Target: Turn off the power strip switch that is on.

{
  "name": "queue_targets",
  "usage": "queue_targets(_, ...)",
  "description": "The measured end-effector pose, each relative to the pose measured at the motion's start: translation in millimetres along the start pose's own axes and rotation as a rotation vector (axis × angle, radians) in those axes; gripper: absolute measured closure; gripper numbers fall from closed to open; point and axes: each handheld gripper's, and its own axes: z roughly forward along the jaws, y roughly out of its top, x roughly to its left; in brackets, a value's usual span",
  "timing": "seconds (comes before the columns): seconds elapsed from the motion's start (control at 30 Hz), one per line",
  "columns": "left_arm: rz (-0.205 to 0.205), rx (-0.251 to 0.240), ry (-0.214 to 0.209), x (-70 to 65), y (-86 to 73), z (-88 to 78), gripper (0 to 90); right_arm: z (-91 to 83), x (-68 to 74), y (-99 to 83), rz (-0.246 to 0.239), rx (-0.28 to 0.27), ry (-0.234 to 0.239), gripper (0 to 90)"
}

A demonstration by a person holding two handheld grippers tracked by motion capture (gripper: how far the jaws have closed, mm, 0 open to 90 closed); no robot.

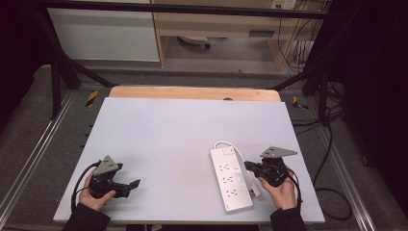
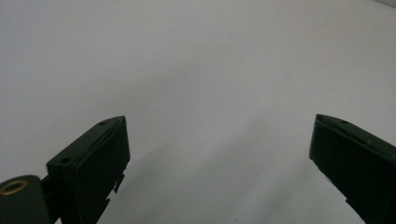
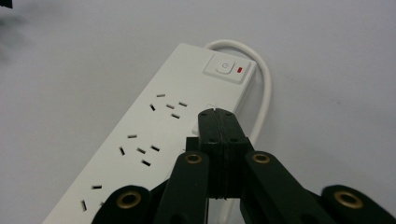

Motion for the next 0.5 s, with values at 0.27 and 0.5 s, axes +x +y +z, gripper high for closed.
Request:
queue_targets(0.27, 0.000, 0.000, 0.000, 0.0, -0.1, 0.0, 4.9, 7.5, 1.4, 4.4, -0.010, 0.004, -0.009, 90.0)
queue_targets(0.5, 0.001, -0.001, 0.001, 0.0, 0.0, -0.2, 4.9, 11.6, 1.0, 6.9, -0.003, 0.002, -0.015, 90.0)
